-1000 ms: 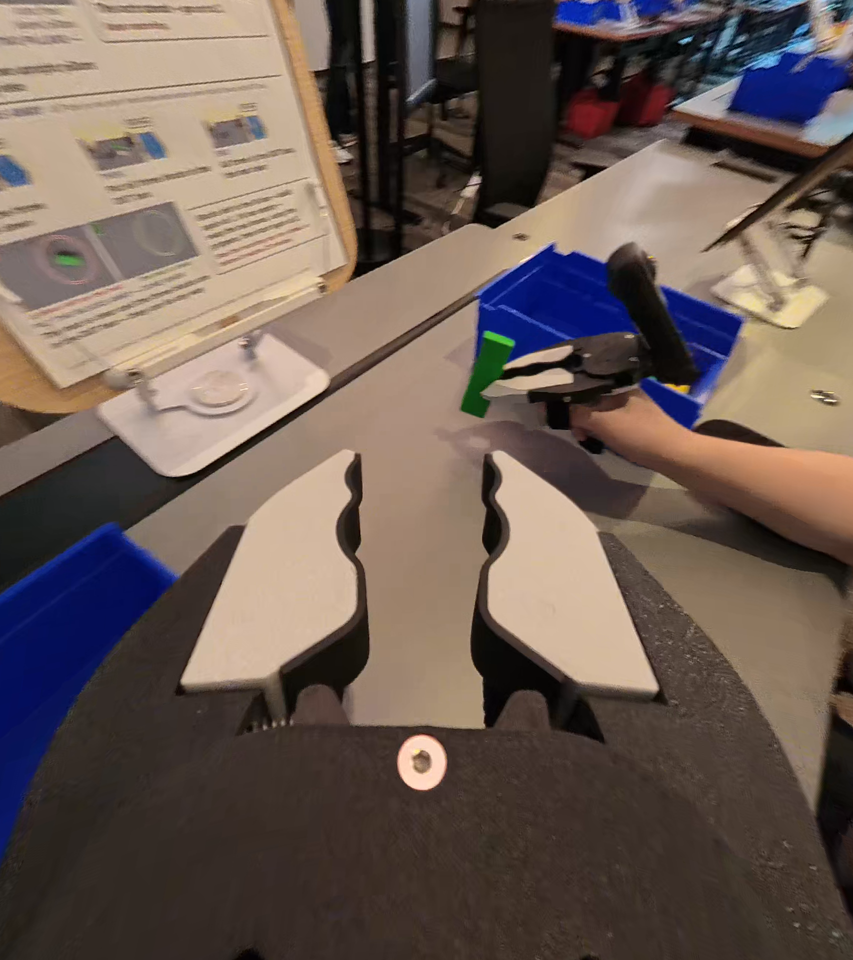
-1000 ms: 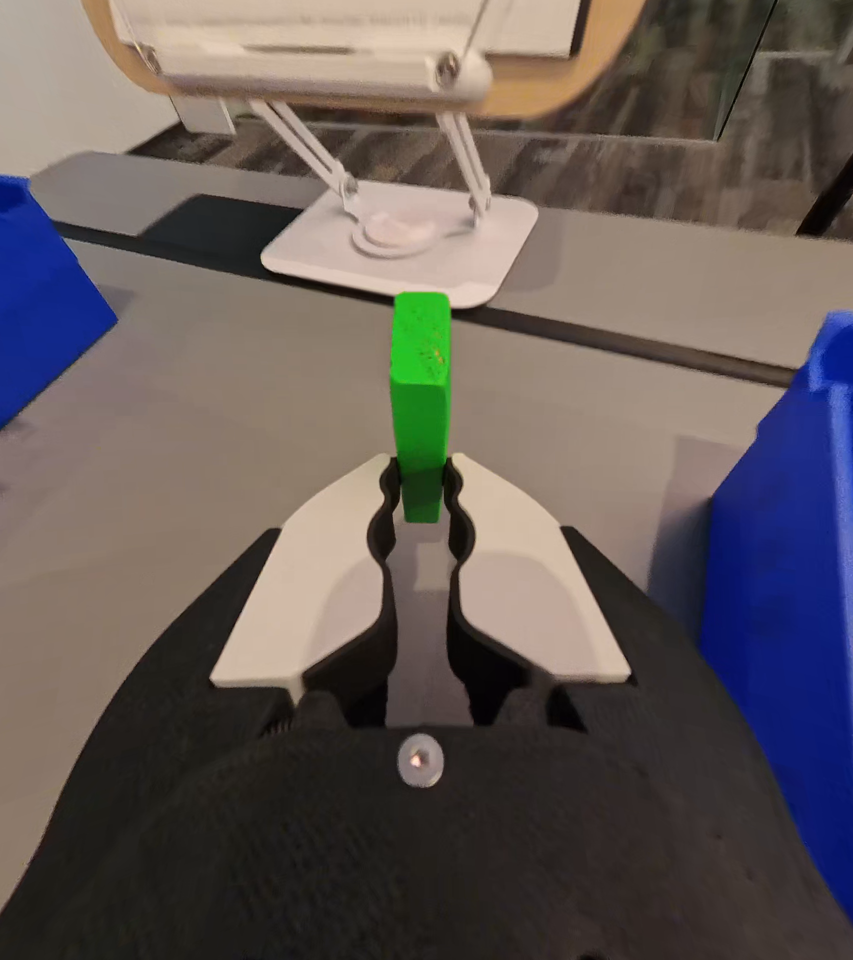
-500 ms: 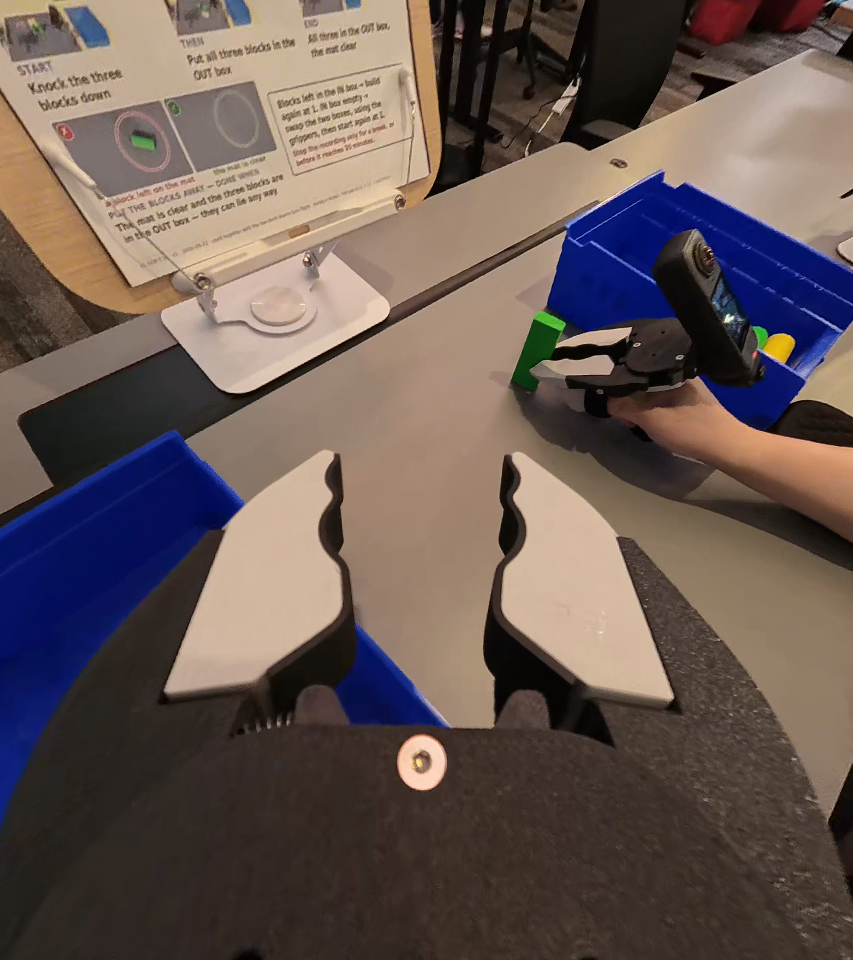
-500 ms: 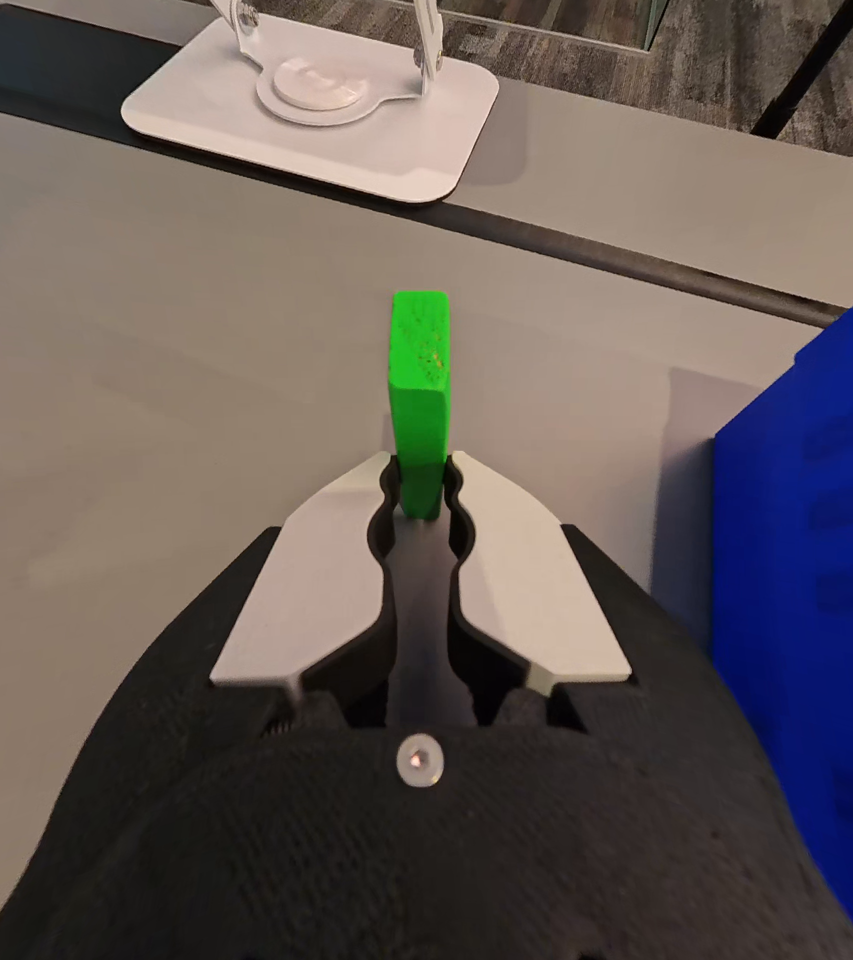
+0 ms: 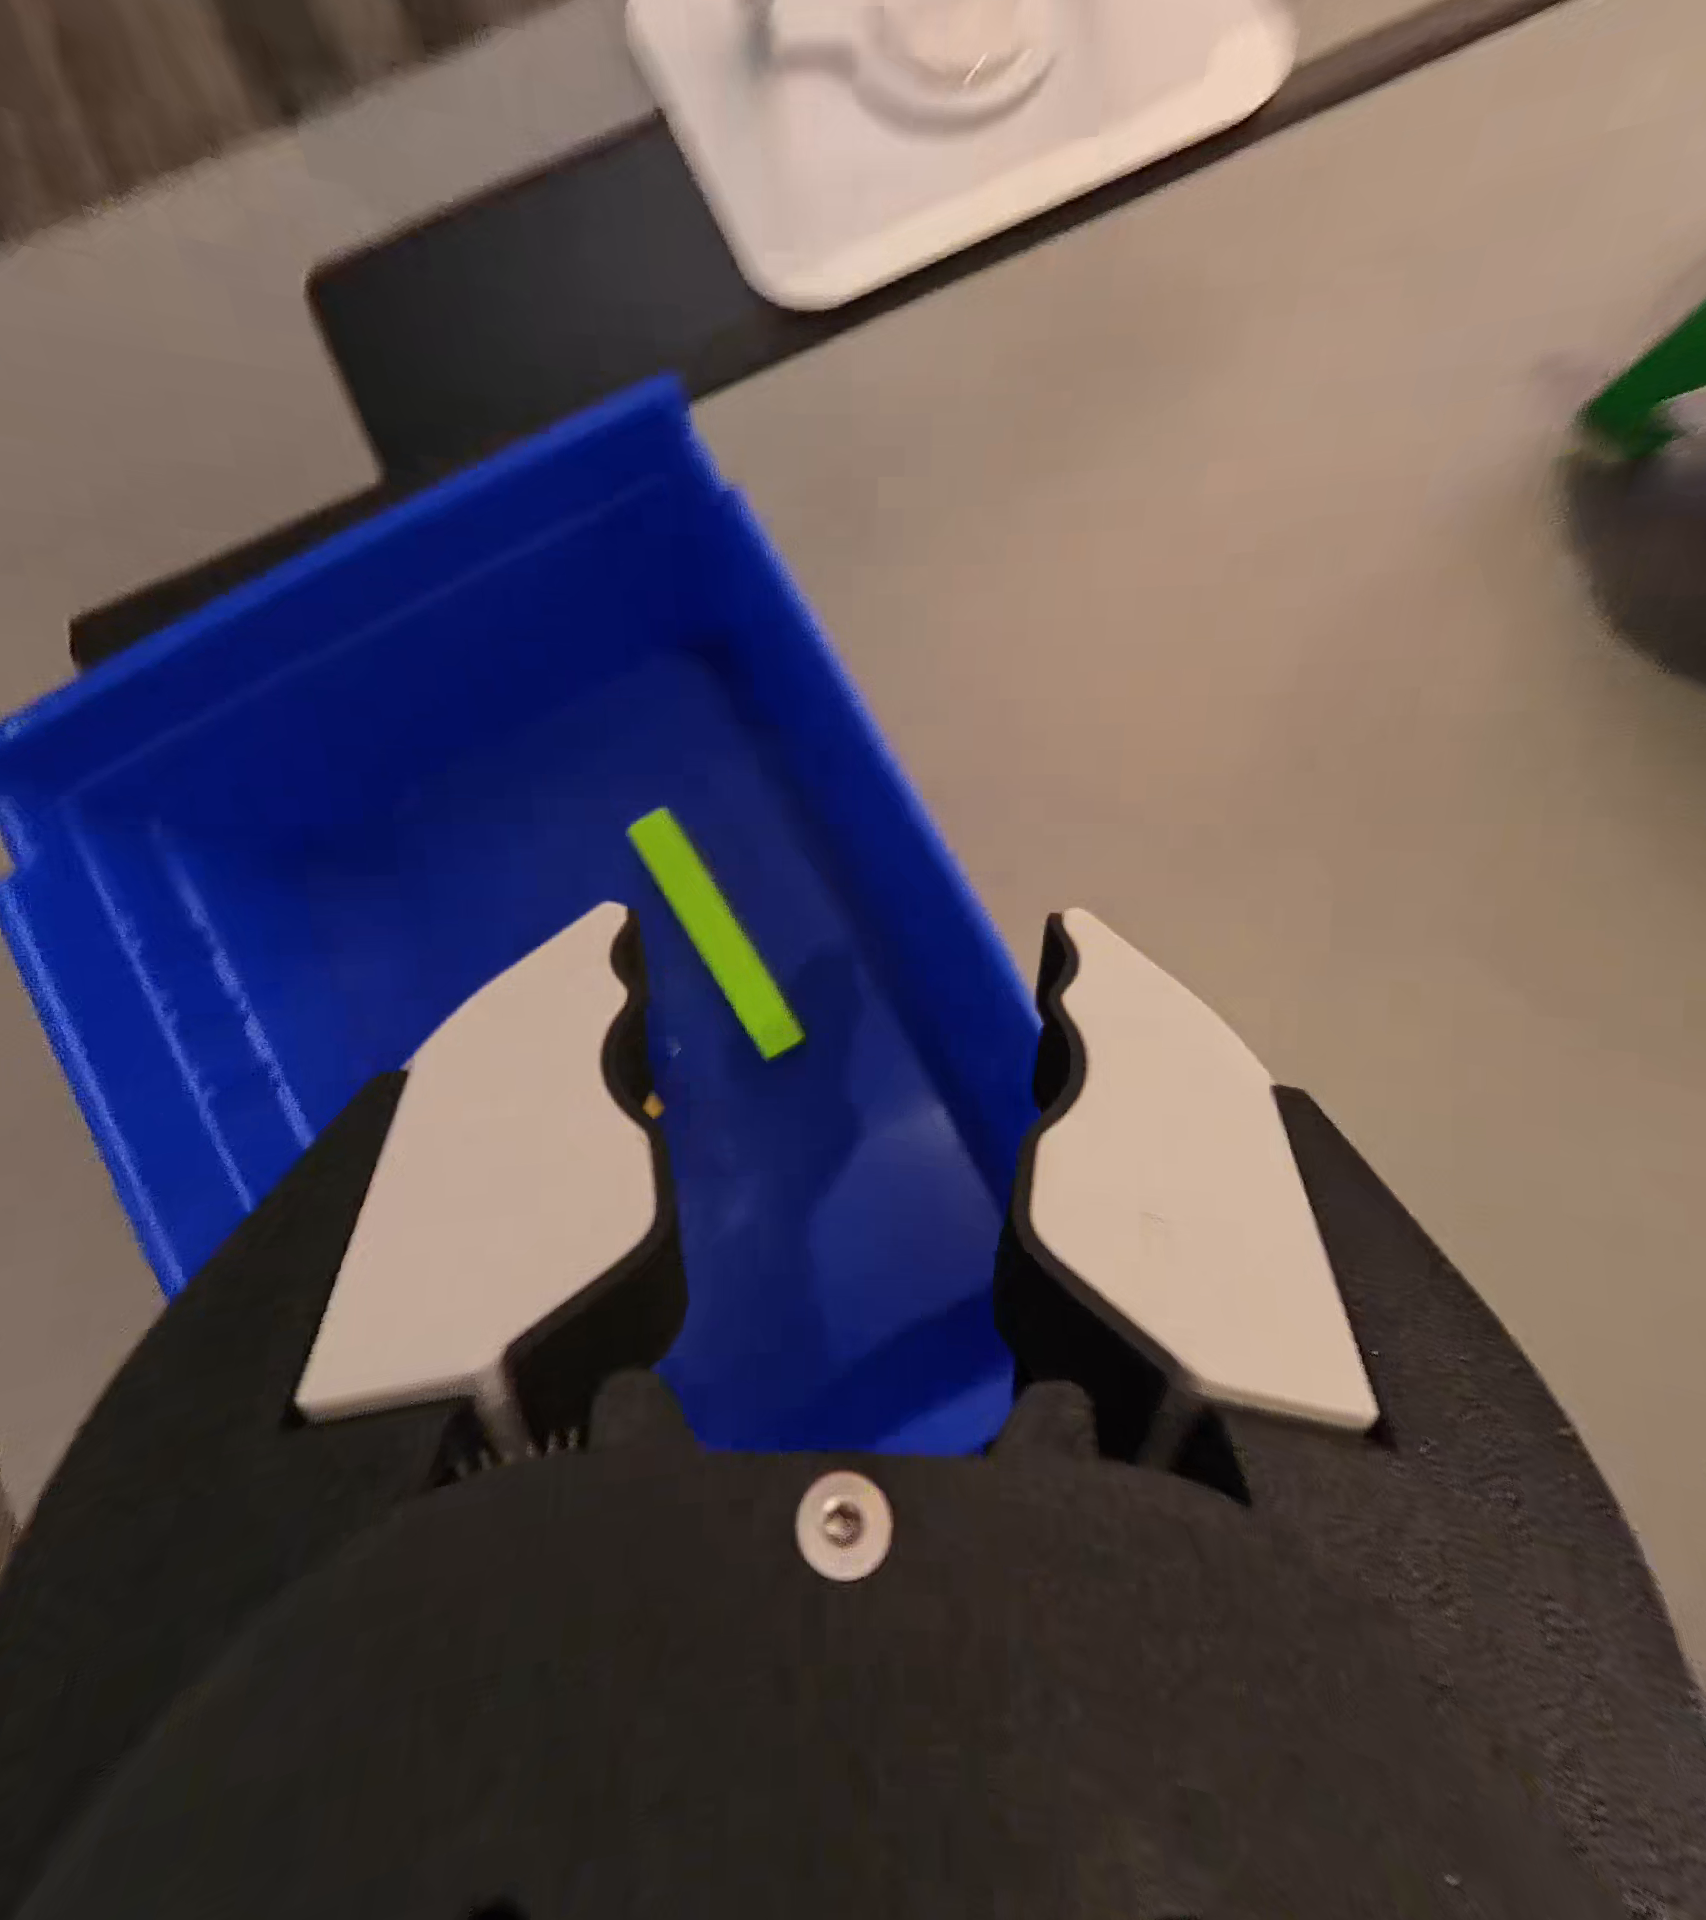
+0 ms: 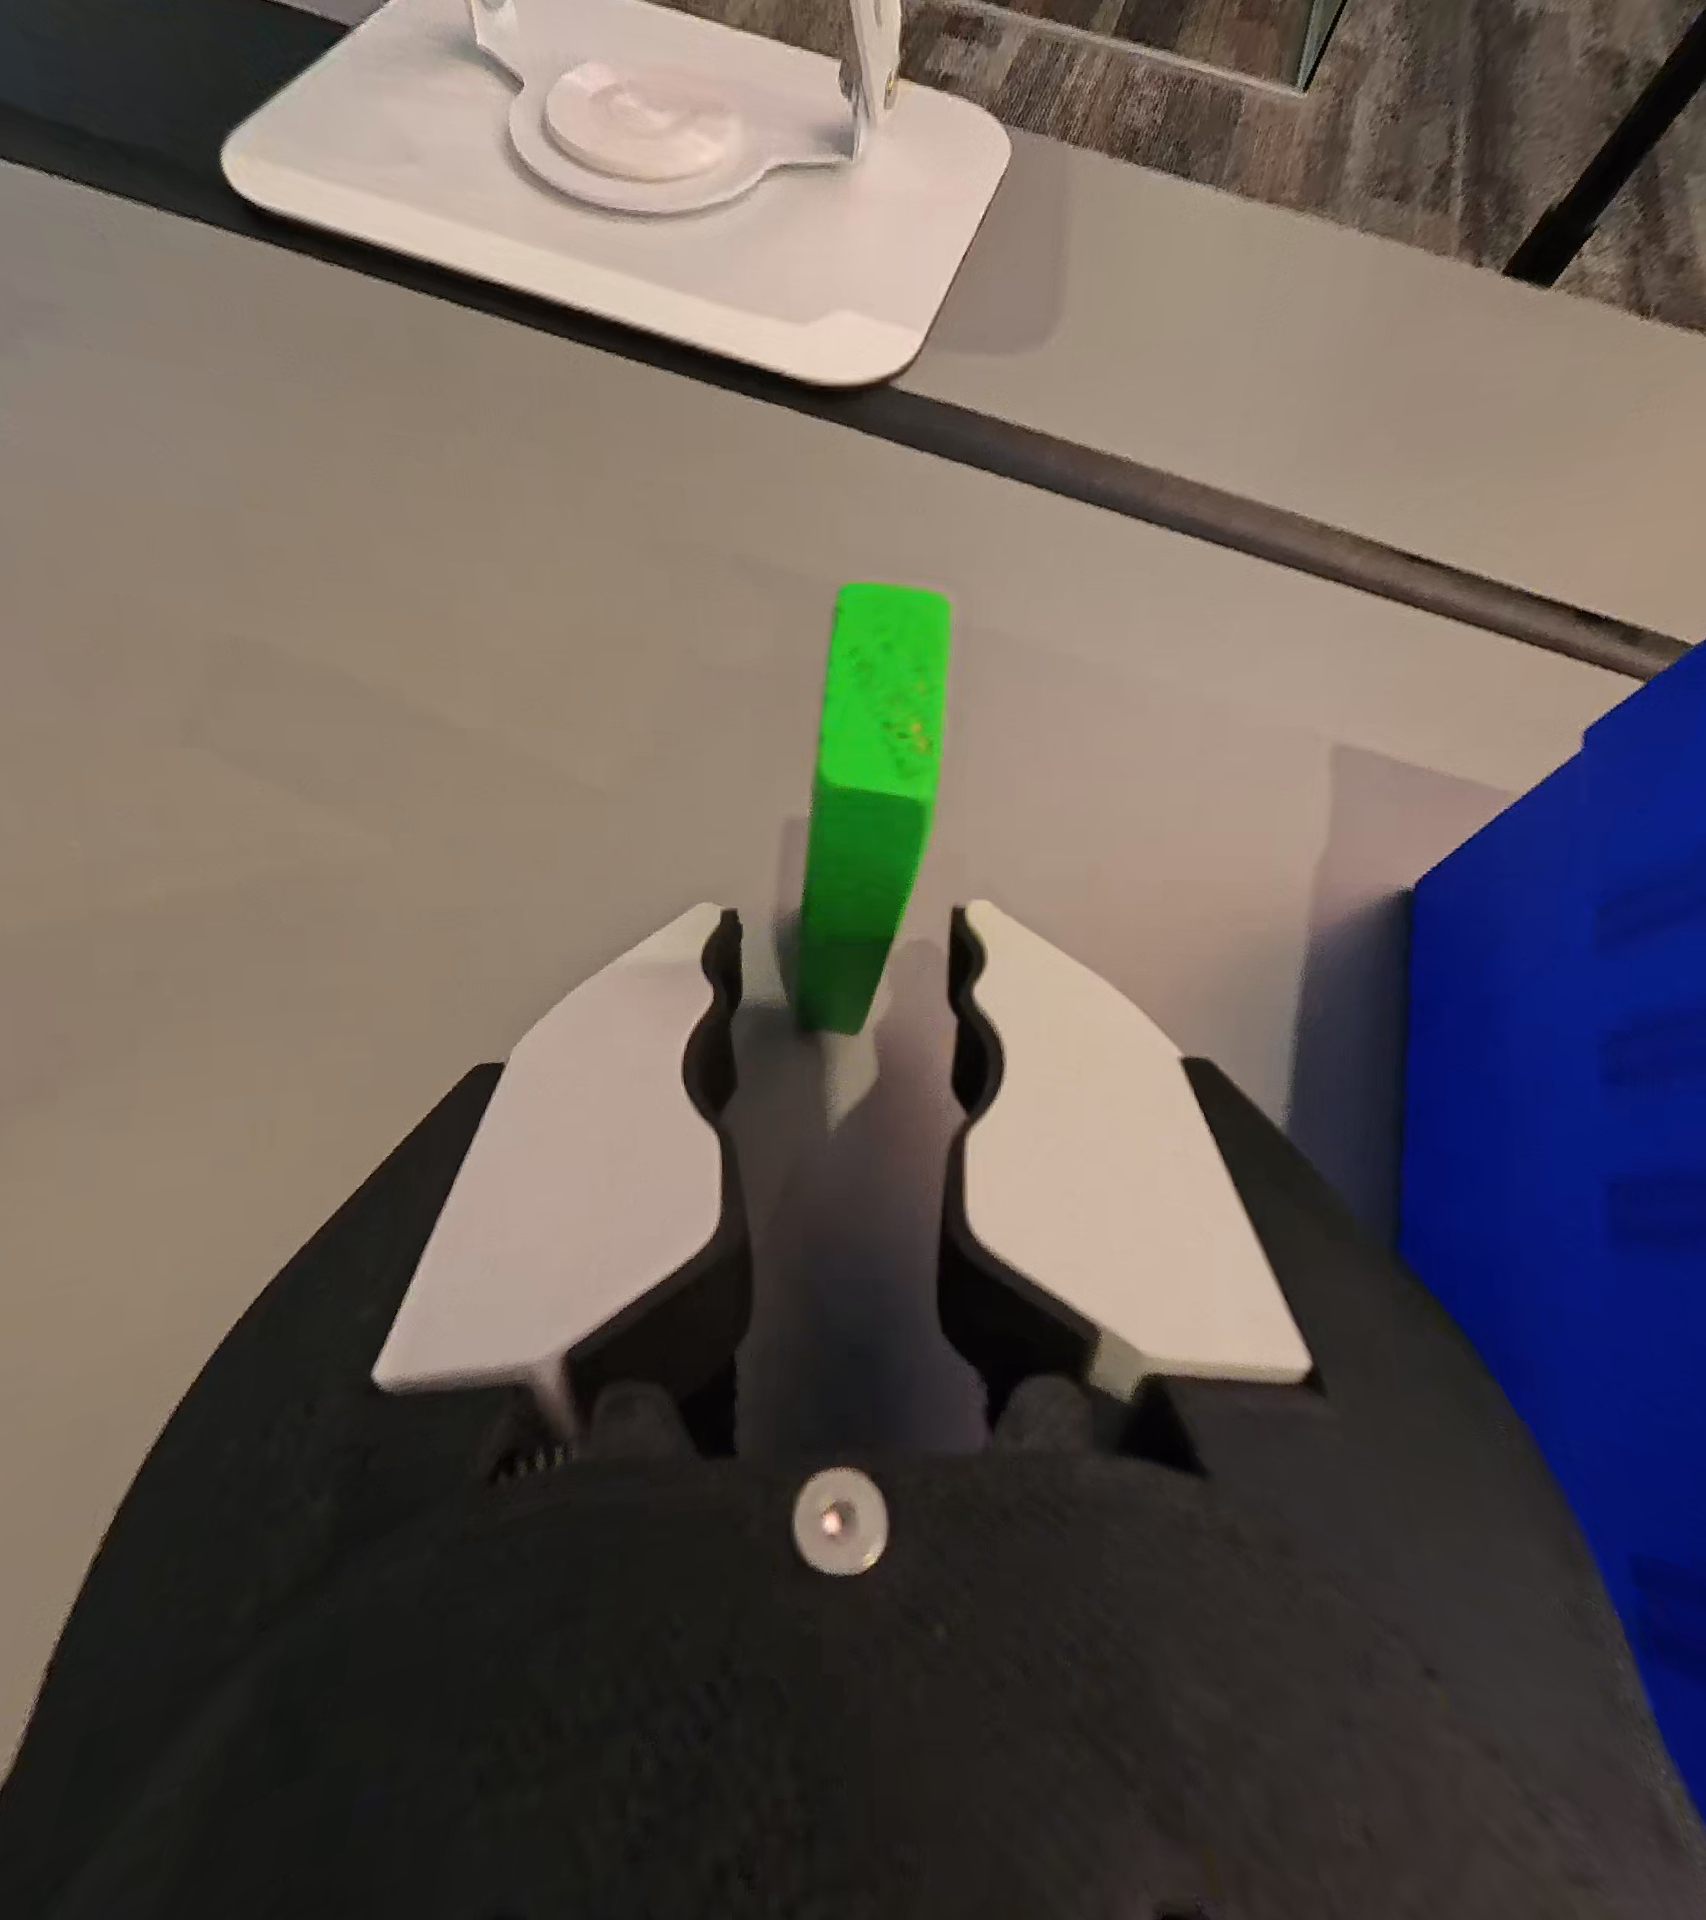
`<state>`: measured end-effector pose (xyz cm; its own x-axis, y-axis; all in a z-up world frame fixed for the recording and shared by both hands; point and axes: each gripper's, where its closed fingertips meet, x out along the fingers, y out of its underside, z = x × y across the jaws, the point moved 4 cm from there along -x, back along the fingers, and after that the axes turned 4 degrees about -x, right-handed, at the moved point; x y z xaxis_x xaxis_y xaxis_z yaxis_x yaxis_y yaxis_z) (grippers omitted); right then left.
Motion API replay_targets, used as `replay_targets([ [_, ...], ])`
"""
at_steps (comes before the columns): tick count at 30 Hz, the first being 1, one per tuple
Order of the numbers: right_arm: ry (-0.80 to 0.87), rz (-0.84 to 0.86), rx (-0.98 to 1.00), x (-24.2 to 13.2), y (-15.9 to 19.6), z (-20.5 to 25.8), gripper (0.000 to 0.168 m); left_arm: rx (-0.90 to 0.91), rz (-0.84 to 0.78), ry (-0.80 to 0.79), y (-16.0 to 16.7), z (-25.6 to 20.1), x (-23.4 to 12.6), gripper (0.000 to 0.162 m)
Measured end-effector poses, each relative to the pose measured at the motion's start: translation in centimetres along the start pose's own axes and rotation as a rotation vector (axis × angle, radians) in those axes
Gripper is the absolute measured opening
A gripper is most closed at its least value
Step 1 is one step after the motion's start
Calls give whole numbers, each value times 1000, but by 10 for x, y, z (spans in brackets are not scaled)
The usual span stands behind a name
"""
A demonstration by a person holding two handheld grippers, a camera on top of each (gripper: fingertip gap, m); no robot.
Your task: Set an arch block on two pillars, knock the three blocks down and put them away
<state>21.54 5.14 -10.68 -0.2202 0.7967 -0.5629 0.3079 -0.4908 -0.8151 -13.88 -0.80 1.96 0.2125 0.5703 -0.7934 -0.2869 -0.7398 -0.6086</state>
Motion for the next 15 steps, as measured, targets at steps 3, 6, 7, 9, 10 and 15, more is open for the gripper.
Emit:
replay_targets([
  [3, 19, -37, -13, -5, -7, -2, 44, -70, 117, -76, 11, 18, 29, 72],
  [6, 53, -94, -18, -13, -16, -6, 53, -95, 242, -135, 26, 32, 56, 71],
  [7, 67, -126, -19, -18, -21, -8, 55, -95, 272, -143, 30, 34, 65, 68],
  [9, 102, -194, -38, -29, -33, -11, 57, -101, 317, -150, 37, 38, 80, 61],
  [10, 121, -223, -55, -35, -38, -12, 58, -104, 336, -161, 40, 40, 86, 59],
  [15, 128, -329, -103, -61, -60, -7, 58, -98, 427, -230, 54, 49, 106, 52],
])
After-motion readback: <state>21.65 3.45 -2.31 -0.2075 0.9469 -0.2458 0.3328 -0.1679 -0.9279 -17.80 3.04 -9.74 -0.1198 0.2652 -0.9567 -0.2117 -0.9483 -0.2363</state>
